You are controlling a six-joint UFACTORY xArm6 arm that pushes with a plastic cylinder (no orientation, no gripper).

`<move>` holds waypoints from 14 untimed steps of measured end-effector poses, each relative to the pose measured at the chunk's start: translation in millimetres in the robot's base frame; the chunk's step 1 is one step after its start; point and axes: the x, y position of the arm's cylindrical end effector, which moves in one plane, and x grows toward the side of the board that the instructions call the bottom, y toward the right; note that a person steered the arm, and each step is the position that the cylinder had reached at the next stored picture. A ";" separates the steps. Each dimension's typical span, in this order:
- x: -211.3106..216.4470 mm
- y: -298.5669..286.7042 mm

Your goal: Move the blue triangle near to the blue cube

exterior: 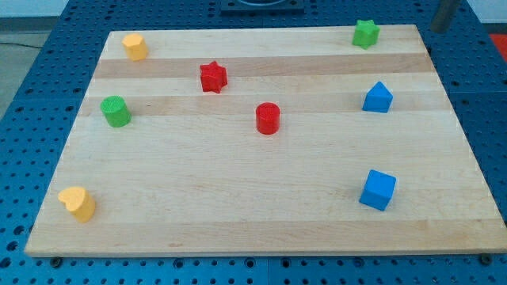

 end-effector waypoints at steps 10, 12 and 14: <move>170.0 -148.1; 184.6 -193.7; 268.4 -246.5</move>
